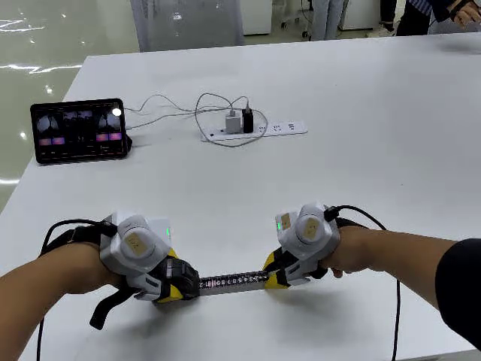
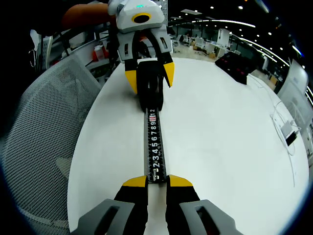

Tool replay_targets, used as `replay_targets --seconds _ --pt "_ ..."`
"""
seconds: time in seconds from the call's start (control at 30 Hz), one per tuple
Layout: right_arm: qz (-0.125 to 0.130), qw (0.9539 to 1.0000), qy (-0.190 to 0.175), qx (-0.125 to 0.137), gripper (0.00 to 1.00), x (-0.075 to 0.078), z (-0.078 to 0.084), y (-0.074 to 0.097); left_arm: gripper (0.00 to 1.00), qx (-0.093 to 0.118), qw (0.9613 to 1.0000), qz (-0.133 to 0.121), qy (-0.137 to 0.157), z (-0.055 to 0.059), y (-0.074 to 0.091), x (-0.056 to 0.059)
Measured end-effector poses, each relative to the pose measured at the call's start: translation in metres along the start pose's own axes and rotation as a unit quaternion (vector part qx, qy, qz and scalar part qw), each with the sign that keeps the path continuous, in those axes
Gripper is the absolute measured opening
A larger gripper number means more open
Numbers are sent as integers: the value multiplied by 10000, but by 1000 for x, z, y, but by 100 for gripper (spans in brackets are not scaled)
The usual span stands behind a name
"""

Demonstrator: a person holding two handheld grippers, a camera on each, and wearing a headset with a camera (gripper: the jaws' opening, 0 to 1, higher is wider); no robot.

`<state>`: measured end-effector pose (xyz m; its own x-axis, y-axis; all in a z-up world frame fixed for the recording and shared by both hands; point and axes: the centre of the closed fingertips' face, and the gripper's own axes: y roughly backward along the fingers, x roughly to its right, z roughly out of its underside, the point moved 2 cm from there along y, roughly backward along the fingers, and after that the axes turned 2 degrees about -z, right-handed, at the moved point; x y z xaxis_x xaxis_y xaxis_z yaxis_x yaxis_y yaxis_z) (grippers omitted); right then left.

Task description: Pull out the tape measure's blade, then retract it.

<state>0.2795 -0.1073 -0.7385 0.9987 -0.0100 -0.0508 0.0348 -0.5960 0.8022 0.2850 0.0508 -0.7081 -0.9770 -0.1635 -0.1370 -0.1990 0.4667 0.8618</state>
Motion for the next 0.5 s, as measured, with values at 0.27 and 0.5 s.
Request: replay_targets --seconds 0.27,0.5 --pt "1 10000 45 -47 9 -1 4 3 32 11 10000 -11 0 0 0 0" --pt "15 9999 45 -97 9 -1 12 9 32 11 10000 -12 -2 0 0 0"
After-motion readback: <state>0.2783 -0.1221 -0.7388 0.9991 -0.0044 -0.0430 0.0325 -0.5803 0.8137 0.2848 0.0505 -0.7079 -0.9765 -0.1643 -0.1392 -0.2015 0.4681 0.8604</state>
